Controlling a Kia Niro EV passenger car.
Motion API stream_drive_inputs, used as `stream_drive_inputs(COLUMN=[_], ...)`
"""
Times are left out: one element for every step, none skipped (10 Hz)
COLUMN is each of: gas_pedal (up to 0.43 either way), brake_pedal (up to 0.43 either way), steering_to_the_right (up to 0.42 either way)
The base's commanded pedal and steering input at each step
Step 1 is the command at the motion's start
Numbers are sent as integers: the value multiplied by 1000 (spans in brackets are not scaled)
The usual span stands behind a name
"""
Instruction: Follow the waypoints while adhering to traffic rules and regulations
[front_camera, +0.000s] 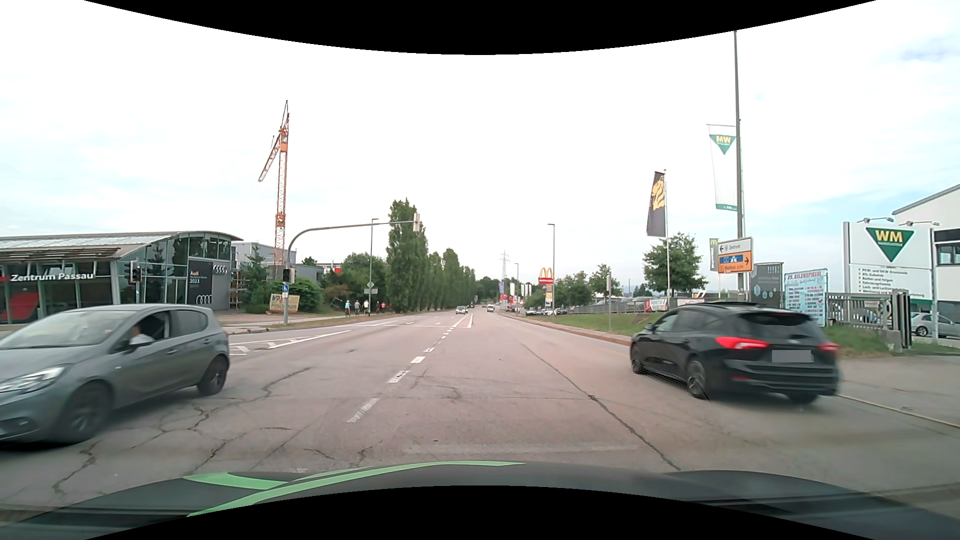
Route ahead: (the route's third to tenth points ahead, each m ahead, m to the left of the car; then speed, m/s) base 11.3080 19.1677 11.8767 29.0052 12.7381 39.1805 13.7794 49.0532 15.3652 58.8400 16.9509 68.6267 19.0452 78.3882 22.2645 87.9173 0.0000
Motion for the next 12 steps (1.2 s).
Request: stream_drive_inputs(gas_pedal=[0, 0, 0, 0, 0, 0, 0, 0, 0, 0, 0, 0], brake_pedal=[256, 256, 256, 250, 250, 250, 250, 250, 250, 250, 250, 250], steering_to_the_right=[-9, -9, -9, -9, -9, -9, -9, -9, -9, -9, -9, -9])
